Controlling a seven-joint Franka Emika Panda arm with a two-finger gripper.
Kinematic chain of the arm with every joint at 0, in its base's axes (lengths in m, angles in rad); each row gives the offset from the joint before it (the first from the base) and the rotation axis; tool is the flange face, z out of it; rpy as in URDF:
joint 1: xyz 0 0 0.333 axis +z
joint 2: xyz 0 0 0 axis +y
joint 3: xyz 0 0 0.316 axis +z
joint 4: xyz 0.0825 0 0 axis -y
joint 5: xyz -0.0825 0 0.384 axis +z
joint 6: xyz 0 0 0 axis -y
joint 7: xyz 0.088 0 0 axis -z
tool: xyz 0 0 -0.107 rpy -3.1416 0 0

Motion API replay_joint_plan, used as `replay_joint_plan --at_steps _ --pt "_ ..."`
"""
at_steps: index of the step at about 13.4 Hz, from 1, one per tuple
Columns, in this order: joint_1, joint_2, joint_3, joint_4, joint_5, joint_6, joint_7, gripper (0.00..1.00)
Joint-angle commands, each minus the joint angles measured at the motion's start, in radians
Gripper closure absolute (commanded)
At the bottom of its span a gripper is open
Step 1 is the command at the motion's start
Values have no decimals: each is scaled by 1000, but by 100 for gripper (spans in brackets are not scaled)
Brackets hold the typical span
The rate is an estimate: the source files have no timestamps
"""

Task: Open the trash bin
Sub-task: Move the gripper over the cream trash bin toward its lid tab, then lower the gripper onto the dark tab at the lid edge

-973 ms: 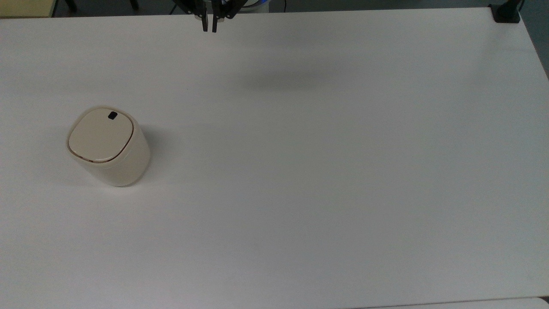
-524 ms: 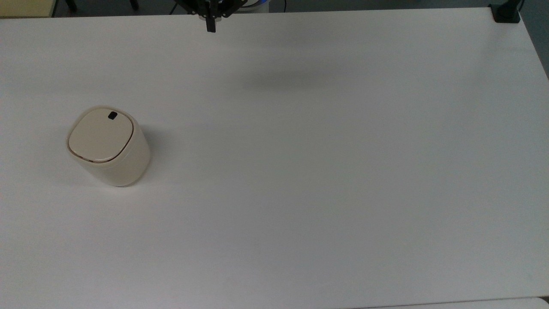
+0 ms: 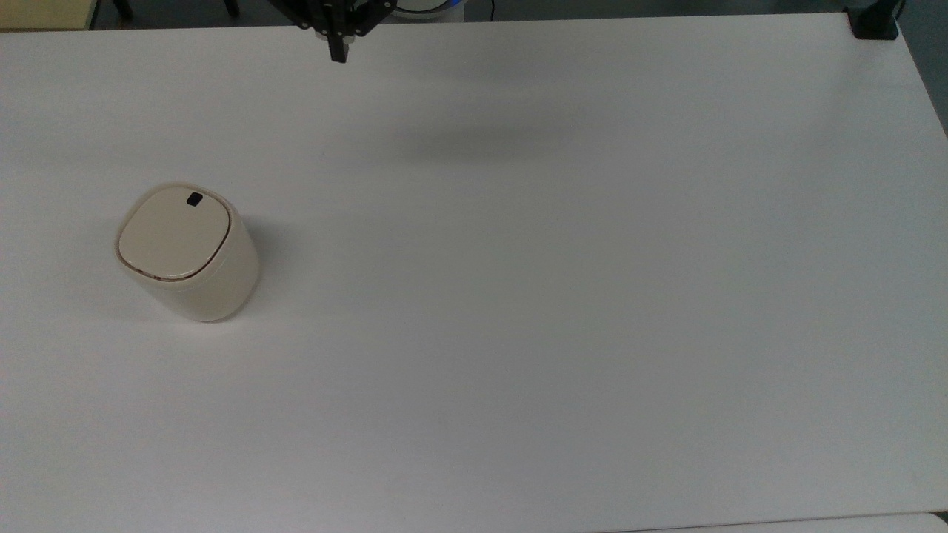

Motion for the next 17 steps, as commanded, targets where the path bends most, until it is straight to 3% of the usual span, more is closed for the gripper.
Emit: replay_joint_plan --at_steps 1,7,17 --pt "-88 10 -9 -20 22 101 12 100" --pt "-231 141 -14 -9 10 318 13 100" --pt "-256 293 -19 -17 -4 415 13 100"
